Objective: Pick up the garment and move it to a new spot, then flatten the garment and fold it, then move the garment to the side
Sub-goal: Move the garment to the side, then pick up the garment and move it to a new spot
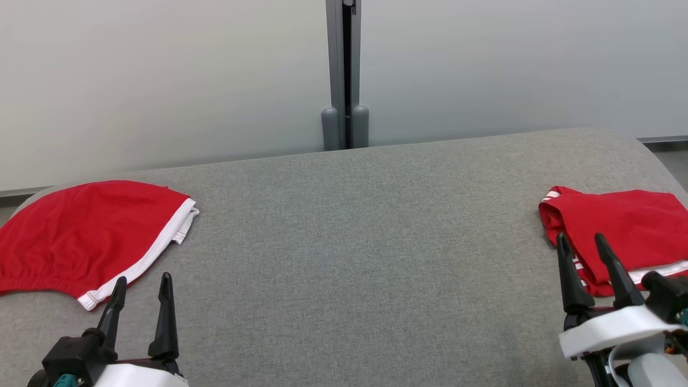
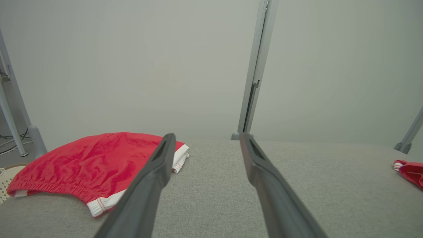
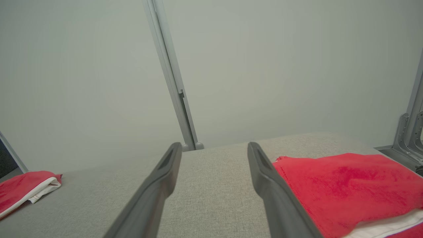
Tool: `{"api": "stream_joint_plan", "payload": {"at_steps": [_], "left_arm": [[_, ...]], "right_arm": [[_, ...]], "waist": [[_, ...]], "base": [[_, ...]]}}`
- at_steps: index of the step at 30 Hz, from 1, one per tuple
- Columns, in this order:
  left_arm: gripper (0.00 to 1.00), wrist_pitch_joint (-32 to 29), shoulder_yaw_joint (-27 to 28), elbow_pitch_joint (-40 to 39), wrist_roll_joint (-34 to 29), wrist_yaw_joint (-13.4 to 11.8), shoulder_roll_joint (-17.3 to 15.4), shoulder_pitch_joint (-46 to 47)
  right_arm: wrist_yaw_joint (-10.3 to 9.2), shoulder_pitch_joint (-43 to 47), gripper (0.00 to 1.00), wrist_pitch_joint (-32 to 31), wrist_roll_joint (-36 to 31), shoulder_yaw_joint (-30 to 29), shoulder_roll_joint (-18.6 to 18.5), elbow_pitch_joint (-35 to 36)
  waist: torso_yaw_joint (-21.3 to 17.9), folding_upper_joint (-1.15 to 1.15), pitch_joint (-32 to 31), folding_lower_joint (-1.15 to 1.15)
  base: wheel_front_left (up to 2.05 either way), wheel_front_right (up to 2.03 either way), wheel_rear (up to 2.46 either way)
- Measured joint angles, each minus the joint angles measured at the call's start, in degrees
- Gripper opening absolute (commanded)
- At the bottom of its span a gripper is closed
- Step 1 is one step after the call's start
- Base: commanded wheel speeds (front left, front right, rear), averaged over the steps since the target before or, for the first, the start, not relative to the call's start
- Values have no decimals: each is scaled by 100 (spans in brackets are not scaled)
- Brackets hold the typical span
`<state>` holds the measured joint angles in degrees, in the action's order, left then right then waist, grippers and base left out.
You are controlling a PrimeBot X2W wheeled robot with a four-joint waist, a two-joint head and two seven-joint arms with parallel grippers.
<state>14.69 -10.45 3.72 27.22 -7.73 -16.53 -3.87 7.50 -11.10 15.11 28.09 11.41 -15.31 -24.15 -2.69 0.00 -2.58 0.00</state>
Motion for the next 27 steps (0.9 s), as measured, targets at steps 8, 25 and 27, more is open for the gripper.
{"api": "stream_joint_plan", "payload": {"at_steps": [8,25,27], "left_arm": [[100,24,33,148,-79,108,105,-10],[100,0,57,213,-148,145,138,76],[100,-35,66,199,-148,109,120,86]], "right_arm": [[0,428,100,-154,-413,-345,308,578],[0,647,100,-556,-817,-546,560,1109],[0,660,100,-564,-832,-525,600,1128]], "waist": [[-41,0,-25,0],[291,0,-32,0],[453,0,-29,0]], "base": [[0,0,0],[0,0,0],[0,0,0]]}}
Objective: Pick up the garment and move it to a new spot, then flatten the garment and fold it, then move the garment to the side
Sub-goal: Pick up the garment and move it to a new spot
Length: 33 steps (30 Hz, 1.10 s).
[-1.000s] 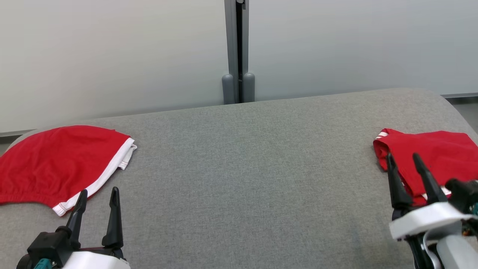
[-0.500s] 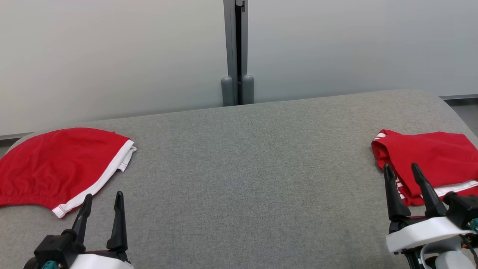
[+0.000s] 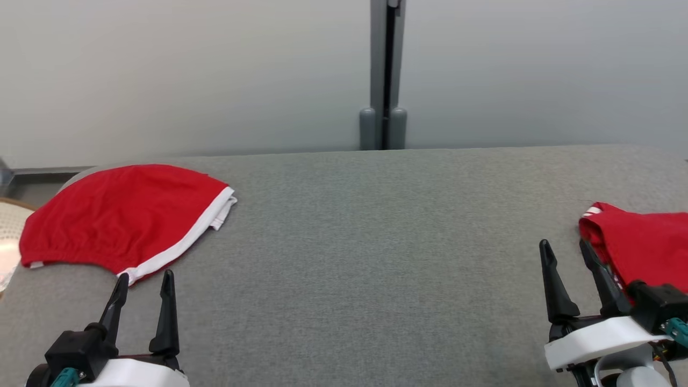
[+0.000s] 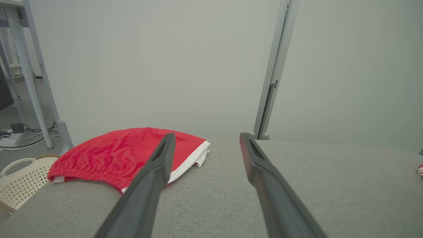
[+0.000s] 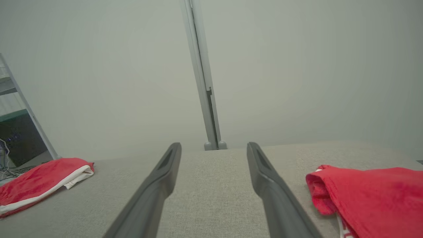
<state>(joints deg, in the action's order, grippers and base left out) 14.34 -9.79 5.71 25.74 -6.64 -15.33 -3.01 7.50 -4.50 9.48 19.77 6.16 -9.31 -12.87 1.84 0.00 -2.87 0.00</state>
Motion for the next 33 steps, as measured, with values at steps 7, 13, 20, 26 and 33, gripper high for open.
{"api": "stream_joint_plan", "payload": {"at_steps": [7,13,20,26,33], "left_arm": [[100,-141,145,-105,19,-112,-146,23],[100,-255,298,-255,97,-260,-236,-52],[100,-307,309,-346,157,-320,-229,-155],[100,-509,299,-490,220,-349,-261,-150],[100,-1725,237,-312,653,-63,-614,827]], "right_arm": [[0,-60,100,-11,-3,163,27,-2],[0,-168,100,53,-7,210,56,-12],[0,-195,100,112,-2,212,159,-82],[0,-205,100,162,-26,255,196,-112],[0,-342,100,110,-92,202,56,32]], "waist": [[735,0,25,0],[1464,0,56,0],[1921,0,49,0],[1949,0,41,0],[1827,0,245,0]], "base": [[0,0,0],[0,0,0],[0,0,0],[0,0,0],[0,0,0]]}}
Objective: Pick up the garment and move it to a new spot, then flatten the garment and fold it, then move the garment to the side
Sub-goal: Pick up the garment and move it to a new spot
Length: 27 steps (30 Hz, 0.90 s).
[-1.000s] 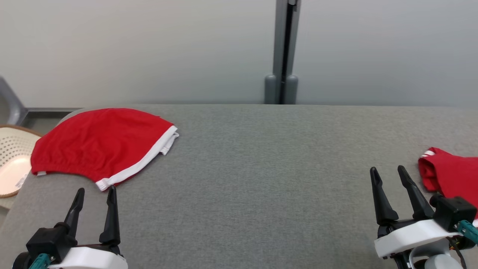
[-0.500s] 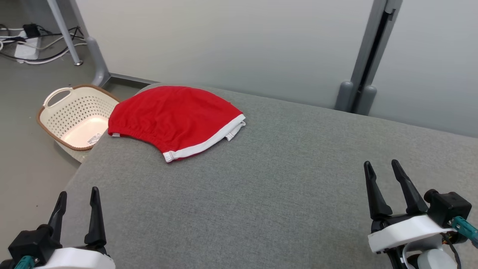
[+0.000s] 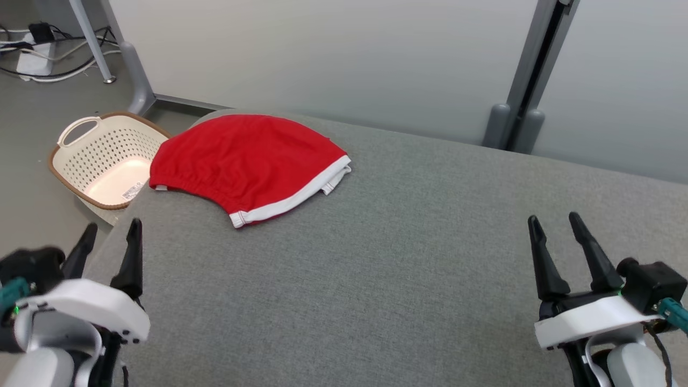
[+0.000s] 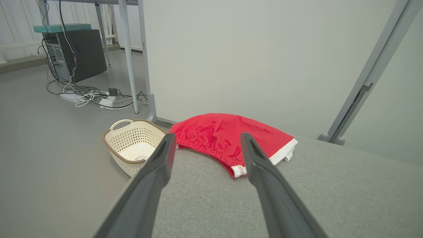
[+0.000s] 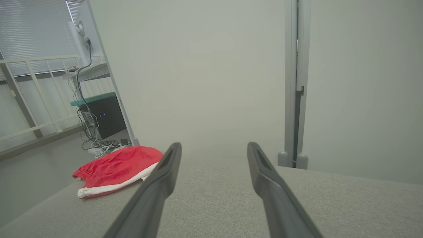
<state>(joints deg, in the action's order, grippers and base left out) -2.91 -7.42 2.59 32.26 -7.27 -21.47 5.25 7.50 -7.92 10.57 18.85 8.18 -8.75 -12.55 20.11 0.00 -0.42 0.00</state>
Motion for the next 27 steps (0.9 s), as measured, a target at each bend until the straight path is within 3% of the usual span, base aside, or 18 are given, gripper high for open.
{"api": "stream_joint_plan", "payload": {"at_steps": [4,17,27], "left_arm": [[100,-681,-77,472,129,290,-321,871],[100,-2174,-85,3048,1121,1124,-437,2997],[100,-2895,-177,4855,1243,1043,-520,3373]], "right_arm": [[0,-233,100,-53,-53,-65,-107,177],[0,-1005,100,-125,-90,-119,-352,537],[0,-1277,100,3,-31,37,-300,405]], "waist": [[-179,0,239,0],[-1162,0,1185,0],[-1824,0,1700,0]], "base": [[0,0,0],[0,0,0],[0,0,0]]}}
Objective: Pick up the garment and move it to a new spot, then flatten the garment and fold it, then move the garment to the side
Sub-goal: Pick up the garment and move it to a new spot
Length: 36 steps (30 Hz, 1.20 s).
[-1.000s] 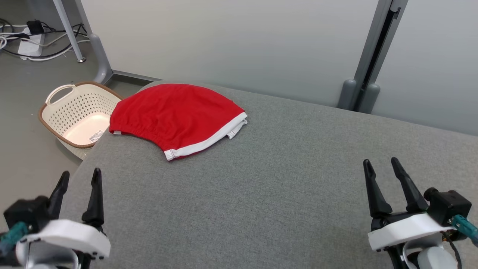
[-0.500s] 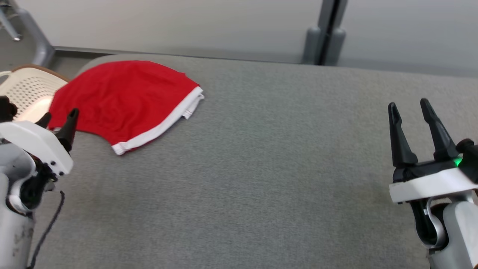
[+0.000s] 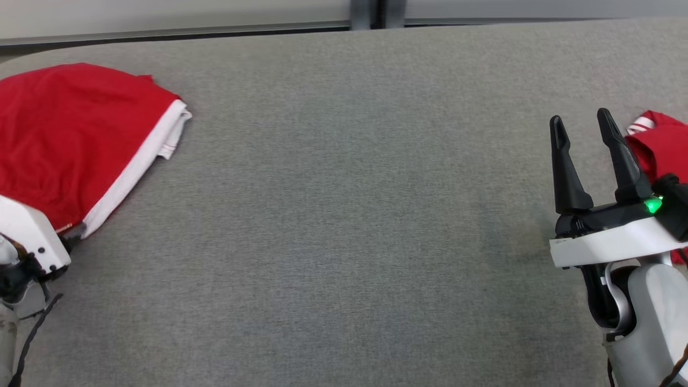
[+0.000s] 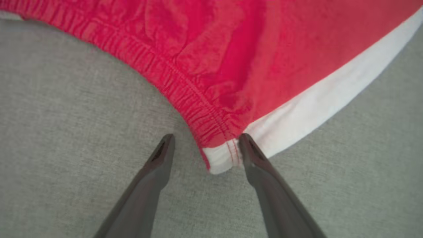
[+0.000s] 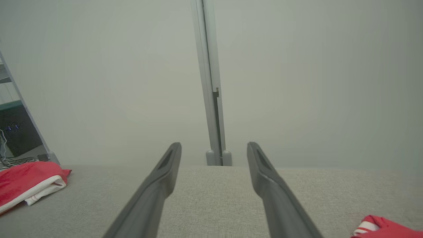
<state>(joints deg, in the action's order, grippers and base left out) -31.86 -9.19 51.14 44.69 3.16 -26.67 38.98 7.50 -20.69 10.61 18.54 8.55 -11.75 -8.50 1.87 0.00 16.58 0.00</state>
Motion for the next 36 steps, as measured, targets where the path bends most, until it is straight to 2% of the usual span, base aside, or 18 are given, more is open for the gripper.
{"api": "stream_joint_plan", "payload": {"at_steps": [3,4,5,6,13,20,28,36], "left_arm": [[100,-194,-11,368,74,3,3,61],[43,-216,0,445,92,33,-18,128],[43,-175,15,494,125,44,-18,164],[0,-102,23,537,131,74,-7,177],[0,246,-77,723,114,285,30,264],[0,465,-605,237,-223,392,-37,560],[0,302,-1262,-958,-179,410,-77,624],[0,-69,-1682,-2410,254,410,71,593]], "right_arm": [[0,-18,100,49,1,-11,3,-46],[0,-18,100,52,1,-11,4,-59],[-1,-18,100,58,4,-12,5,-74],[-1,-18,100,71,9,-22,1,-102],[0,-16,100,149,10,2,75,-232],[0,109,100,264,93,18,162,-436],[0,385,100,352,119,-134,298,-582],[-1,576,100,385,159,-278,356,-664]], "waist": [[-131,0,81,0],[-158,0,93,0],[-173,0,99,0],[-177,0,95,0],[-162,0,-75,0],[-177,0,-514,0],[-374,0,-1138,0],[-849,0,-1624,0]], "base": [[0,0,0],[0,0,0],[0,0,0],[0,0,0],[0,0,0],[0,0,0],[0,0,0],[0,0,0]]}}
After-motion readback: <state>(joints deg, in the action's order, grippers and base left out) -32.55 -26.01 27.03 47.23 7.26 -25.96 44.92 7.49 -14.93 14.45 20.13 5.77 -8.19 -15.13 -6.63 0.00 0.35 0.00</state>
